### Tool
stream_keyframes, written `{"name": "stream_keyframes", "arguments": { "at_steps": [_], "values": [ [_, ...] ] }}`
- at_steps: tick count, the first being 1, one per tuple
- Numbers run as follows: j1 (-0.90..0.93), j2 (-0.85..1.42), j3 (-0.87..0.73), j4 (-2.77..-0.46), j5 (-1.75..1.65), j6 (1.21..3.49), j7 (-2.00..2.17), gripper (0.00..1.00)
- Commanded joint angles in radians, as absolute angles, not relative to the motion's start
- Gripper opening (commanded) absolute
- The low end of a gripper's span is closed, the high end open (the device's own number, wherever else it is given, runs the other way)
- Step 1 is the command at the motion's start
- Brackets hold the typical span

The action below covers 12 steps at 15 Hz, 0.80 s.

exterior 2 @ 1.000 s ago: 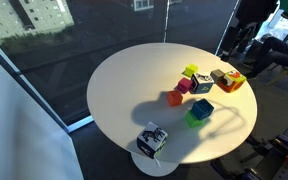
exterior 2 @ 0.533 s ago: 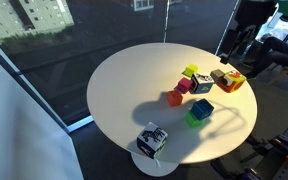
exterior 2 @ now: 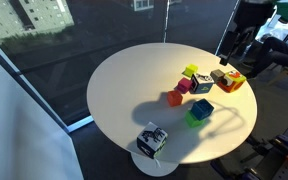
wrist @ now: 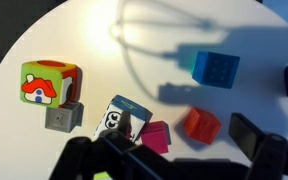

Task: Put the blue block on the orange block

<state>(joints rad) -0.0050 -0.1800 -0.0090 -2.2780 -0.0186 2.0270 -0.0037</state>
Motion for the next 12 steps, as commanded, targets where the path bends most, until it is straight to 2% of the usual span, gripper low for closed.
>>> {"name": "stream_keyframes", "arguments": {
  "at_steps": [1, 12],
  "values": [
    [0.002, -0.167, 0.007, -2.281, -0.032, 2.037, 0.012, 1.0],
    [0.04, -0.121, 0.076, -2.335, -0.102, 2.116, 0.126, 1.0]
  ]
}}
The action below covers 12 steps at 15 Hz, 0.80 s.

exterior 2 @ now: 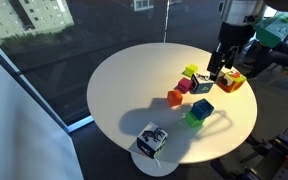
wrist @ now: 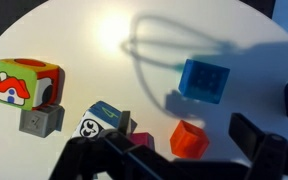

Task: Put the blue block on the orange block

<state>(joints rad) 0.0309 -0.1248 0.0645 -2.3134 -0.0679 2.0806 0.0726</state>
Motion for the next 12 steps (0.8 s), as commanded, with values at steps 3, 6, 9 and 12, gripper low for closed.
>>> {"name": "stream_keyframes", "arguments": {
  "at_steps": [3, 6, 9, 12],
  "values": [
    [0.047, -0.11, 0.086, -2.363, -0.119, 2.16, 0.161, 1.0],
    [0.053, -0.102, 0.092, -2.396, -0.122, 2.214, 0.181, 1.0],
    [0.06, -0.086, 0.096, -2.422, -0.116, 2.259, 0.19, 1.0],
    [0.065, -0.061, 0.1, -2.438, -0.118, 2.29, 0.199, 1.0]
  ]
}}
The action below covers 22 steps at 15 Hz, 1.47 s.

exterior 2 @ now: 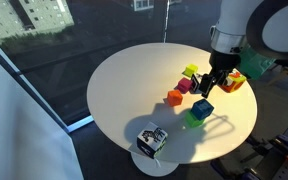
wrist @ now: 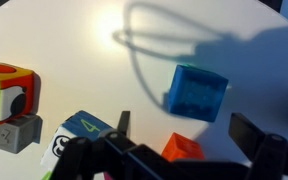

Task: Put the blue block on the orange block

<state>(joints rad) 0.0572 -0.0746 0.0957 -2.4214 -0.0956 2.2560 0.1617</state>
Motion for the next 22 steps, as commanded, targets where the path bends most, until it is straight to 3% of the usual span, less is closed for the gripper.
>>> {"name": "stream_keyframes", "arguments": {
  "at_steps": [1, 21, 22],
  "values": [
    [0.067, -0.052, 0.101, -2.443, -0.12, 2.297, 0.204, 1.0],
    [0.114, 0.073, 0.098, -2.447, -0.15, 2.374, 0.224, 1.0],
    [0.115, 0.077, 0.097, -2.446, -0.156, 2.375, 0.227, 0.75]
  ]
}}
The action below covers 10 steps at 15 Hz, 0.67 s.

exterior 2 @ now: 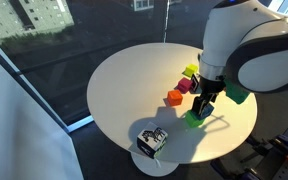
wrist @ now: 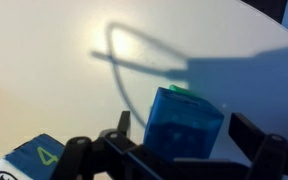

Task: Put the blue block on the orange block

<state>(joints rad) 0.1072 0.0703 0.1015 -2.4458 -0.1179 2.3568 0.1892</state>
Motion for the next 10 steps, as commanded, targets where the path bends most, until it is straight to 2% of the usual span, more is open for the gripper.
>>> {"name": "stream_keyframes", "arguments": {
  "at_steps": [1, 4, 6, 10],
  "values": [
    [0.115, 0.079, 0.097, -2.445, -0.161, 2.375, 0.229, 0.73],
    [0.117, 0.086, 0.098, -2.437, -0.161, 2.364, 0.229, 0.47],
    [0.118, 0.078, 0.098, -2.434, -0.157, 2.356, 0.225, 0.34],
    [0.115, 0.059, 0.097, -2.425, -0.153, 2.333, 0.219, 0.32]
  ]
}}
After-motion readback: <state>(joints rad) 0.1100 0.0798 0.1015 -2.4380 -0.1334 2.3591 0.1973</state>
